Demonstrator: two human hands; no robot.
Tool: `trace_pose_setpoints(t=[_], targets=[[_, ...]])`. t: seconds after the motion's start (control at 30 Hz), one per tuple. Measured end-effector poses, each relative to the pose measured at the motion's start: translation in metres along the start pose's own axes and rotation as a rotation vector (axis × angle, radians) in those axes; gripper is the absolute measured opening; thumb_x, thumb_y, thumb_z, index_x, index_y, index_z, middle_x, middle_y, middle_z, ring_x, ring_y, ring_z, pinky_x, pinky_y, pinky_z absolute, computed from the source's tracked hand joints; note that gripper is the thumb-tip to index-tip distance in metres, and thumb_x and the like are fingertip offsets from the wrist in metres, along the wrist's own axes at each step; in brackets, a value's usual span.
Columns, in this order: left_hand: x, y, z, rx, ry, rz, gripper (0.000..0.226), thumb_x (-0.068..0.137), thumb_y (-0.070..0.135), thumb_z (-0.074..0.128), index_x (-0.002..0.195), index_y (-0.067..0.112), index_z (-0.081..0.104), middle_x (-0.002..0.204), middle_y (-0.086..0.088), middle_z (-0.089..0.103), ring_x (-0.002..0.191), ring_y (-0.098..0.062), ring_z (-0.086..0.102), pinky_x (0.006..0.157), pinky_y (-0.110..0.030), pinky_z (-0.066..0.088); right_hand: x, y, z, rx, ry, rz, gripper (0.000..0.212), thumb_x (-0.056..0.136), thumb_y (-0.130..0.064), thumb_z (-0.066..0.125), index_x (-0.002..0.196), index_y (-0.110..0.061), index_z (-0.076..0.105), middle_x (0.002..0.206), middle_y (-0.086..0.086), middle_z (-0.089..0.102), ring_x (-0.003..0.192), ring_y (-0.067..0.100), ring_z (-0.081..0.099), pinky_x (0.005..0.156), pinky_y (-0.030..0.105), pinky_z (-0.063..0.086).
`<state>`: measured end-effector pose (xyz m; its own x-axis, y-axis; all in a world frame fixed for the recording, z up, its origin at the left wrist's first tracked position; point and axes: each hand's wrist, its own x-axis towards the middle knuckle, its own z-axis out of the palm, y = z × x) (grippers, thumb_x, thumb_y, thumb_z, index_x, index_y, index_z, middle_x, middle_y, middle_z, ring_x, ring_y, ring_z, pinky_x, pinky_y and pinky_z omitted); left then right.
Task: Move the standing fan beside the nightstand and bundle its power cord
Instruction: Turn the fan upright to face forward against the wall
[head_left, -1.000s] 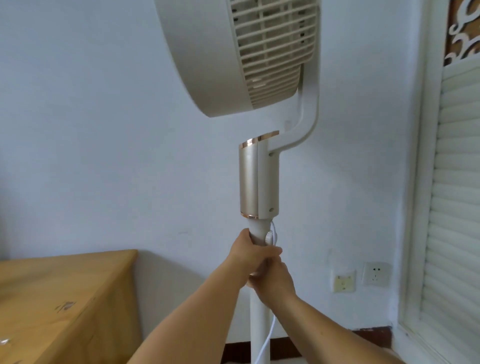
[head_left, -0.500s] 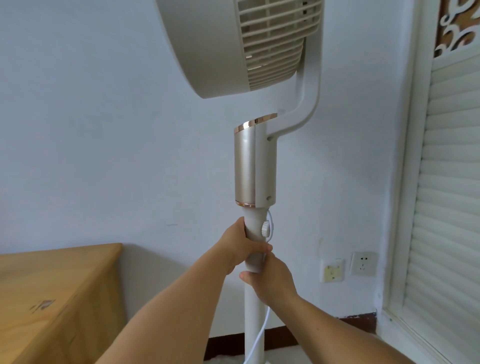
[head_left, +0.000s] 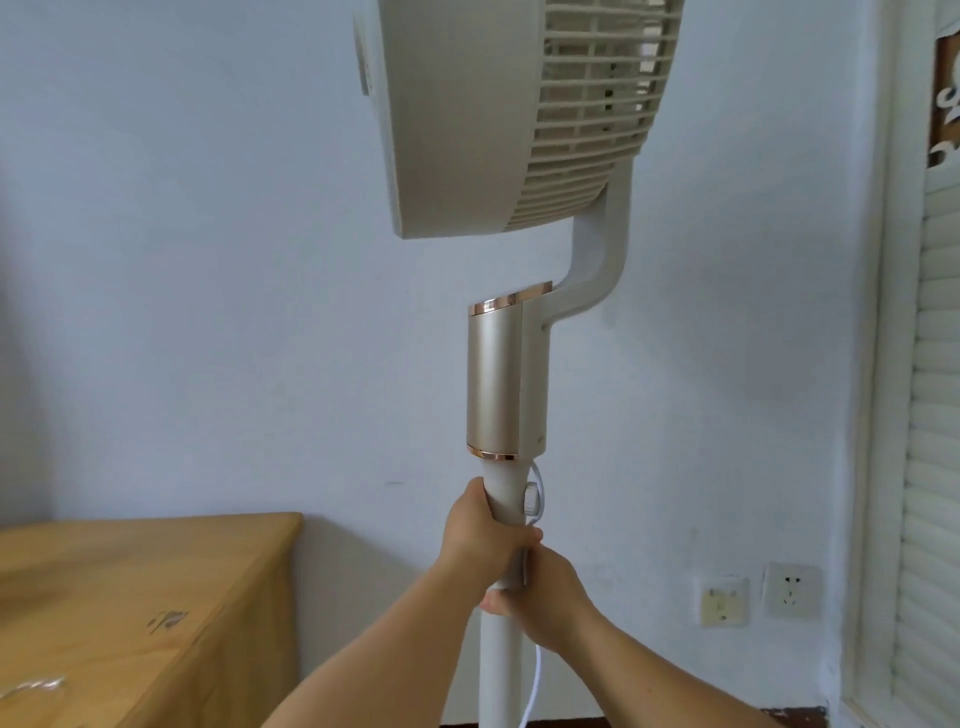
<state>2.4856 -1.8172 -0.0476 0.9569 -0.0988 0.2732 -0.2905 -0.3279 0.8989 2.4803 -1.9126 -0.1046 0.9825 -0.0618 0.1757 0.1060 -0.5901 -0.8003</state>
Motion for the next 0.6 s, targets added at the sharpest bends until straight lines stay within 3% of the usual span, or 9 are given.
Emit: trace_pose_setpoints(t=[0.07, 0.13, 0.3, 0.47, 0.6], targets=[[0.002, -0.005, -0.007, 0.013, 0.089, -0.023, 0.037, 0.068, 0.013, 0.075, 0.096, 0.017, 0.050, 0.084, 0.005, 0.059, 0.081, -0.017, 0.057, 0.063, -0.024, 0.044, 0.004, -0.010, 0.007, 0.023, -0.060, -0.052, 0.021, 0.066, -0.022, 0.069, 0.072, -0.030, 0.050, 0.066, -0.017, 0.059, 0.057, -0.004, 0.055, 0.047, 0.008, 0.039], [0.005, -0.010, -0.014, 0.023, 0.171, -0.048, 0.035, 0.069, 0.013, 0.074, 0.093, 0.018, 0.048, 0.080, 0.007, 0.057, 0.077, -0.015, 0.055, 0.055, -0.019, 0.038, 0.009, -0.018, 0.013, 0.052, -0.109, -0.084, 0.021, 0.066, -0.021, 0.066, 0.069, -0.032, 0.048, 0.061, -0.018, 0.057, 0.050, -0.008, 0.053, 0.041, 0.004, 0.035], [0.016, -0.020, -0.026, 0.011, 0.240, -0.092, 0.033, 0.069, 0.014, 0.073, 0.091, 0.017, 0.048, 0.078, 0.008, 0.056, 0.073, -0.013, 0.053, 0.052, -0.018, 0.036, 0.020, -0.026, 0.025, 0.094, -0.160, -0.143, 0.020, 0.059, -0.026, 0.061, 0.074, -0.033, 0.050, 0.066, -0.017, 0.060, 0.057, -0.005, 0.056, 0.045, 0.005, 0.037], [0.019, -0.021, -0.026, 0.026, 0.174, -0.087, 0.035, 0.070, 0.017, 0.072, 0.094, 0.018, 0.047, 0.080, 0.008, 0.056, 0.072, -0.010, 0.053, 0.051, -0.017, 0.035, 0.022, -0.023, 0.022, 0.107, -0.166, -0.141, 0.024, 0.060, -0.027, 0.063, 0.082, -0.031, 0.054, 0.076, -0.015, 0.063, 0.071, -0.001, 0.059, 0.054, 0.010, 0.040], [0.023, -0.019, -0.033, 0.047, 0.036, -0.077, 0.037, 0.070, 0.019, 0.072, 0.098, 0.018, 0.049, 0.088, 0.005, 0.058, 0.083, -0.015, 0.056, 0.068, -0.025, 0.047, 0.016, -0.022, 0.013, 0.074, -0.161, -0.101, 0.026, 0.069, -0.021, 0.071, 0.086, -0.030, 0.054, 0.080, -0.014, 0.060, 0.064, -0.002, 0.054, 0.054, 0.008, 0.038]])
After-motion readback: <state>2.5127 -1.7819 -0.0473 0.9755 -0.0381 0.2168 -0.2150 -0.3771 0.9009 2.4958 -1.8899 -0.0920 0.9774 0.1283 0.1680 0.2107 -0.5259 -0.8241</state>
